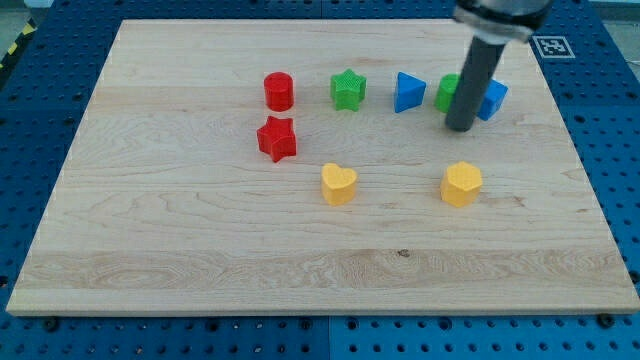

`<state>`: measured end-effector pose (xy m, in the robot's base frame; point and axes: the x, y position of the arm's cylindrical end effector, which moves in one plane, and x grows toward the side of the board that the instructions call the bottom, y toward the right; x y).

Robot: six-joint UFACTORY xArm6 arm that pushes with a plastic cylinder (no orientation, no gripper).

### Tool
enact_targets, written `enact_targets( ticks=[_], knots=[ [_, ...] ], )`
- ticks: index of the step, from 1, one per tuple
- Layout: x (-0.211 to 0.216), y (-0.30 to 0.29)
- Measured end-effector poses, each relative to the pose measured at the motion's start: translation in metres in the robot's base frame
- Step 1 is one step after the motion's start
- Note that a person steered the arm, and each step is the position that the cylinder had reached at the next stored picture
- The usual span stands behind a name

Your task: Move the red star to the left of the red circle

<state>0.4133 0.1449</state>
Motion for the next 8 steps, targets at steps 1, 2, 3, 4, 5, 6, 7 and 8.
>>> enact_targets(
  ticks=[1,2,3,4,5,6,7,8],
  knots=[
    [0.035,-0.055],
    [0.062,-0.104],
    [0.062,-0.116],
    [0.062,-0.154],
    [0.062,-0.169],
    [0.061,-0.163],
    [0.052,-0.191],
    [0.043,-0.228]
  ],
)
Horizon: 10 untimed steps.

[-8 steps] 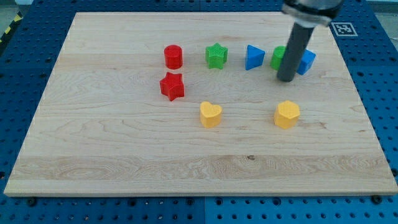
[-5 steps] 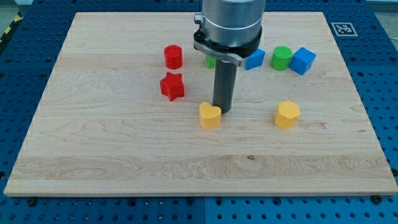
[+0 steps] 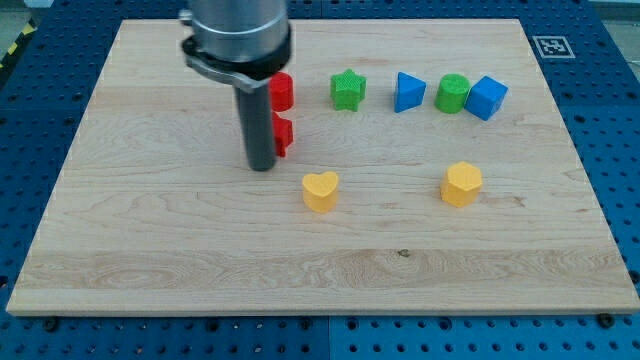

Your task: Move the red star to the left of the red circle

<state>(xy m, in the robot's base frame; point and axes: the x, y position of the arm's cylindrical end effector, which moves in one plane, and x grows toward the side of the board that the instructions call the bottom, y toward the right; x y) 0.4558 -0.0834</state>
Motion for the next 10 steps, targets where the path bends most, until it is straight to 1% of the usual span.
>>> enact_targets(
  ticks=[1,2,4,5,6,8,9,10],
  knots=[
    [-0.009,-0.022],
    [-0.009,-0.028],
    [-0.007,-0.029],
    [0.008,-0.025],
    [0.031,0.001],
    [0.033,0.063],
    [0.018,0.063],
    [-0.015,0.063]
  ],
)
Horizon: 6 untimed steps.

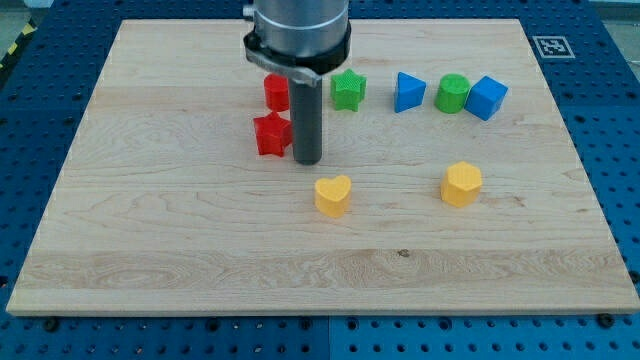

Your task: Move the red star to the left of the red circle

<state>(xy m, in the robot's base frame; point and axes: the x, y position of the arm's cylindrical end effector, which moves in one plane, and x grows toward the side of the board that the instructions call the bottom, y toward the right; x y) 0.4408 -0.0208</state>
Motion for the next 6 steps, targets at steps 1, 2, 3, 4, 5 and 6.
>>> enact_targets(
  ticks=[1,2,3,4,5,6],
  knots=[
    [-0.011,-0.023],
    [-0.011,-0.053],
    [-0.011,-0.062],
    [-0.011,-0.076],
    [-0.011,-0.107],
    [-0.011,-0.123]
  ],
)
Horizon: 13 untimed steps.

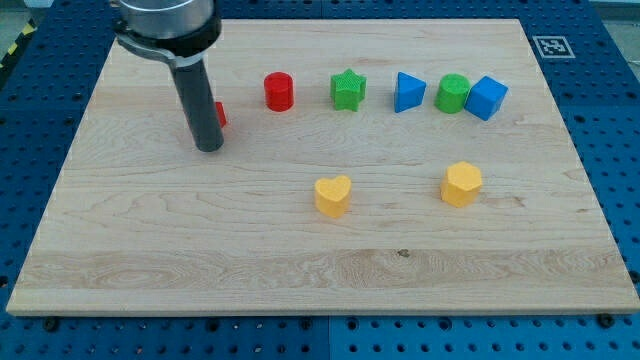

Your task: Move the red star to the left of the red circle

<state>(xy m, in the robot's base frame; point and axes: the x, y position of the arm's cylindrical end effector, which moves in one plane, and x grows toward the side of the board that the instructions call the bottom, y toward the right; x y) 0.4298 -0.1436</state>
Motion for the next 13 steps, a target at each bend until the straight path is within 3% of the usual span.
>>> enact_targets(
  ticks=[2,5,10,13],
  knots=[
    [-0.013,-0.038],
    [-0.041,-0.039],
    [-0.041,0.027],
    [-0.046,0.028]
  ],
)
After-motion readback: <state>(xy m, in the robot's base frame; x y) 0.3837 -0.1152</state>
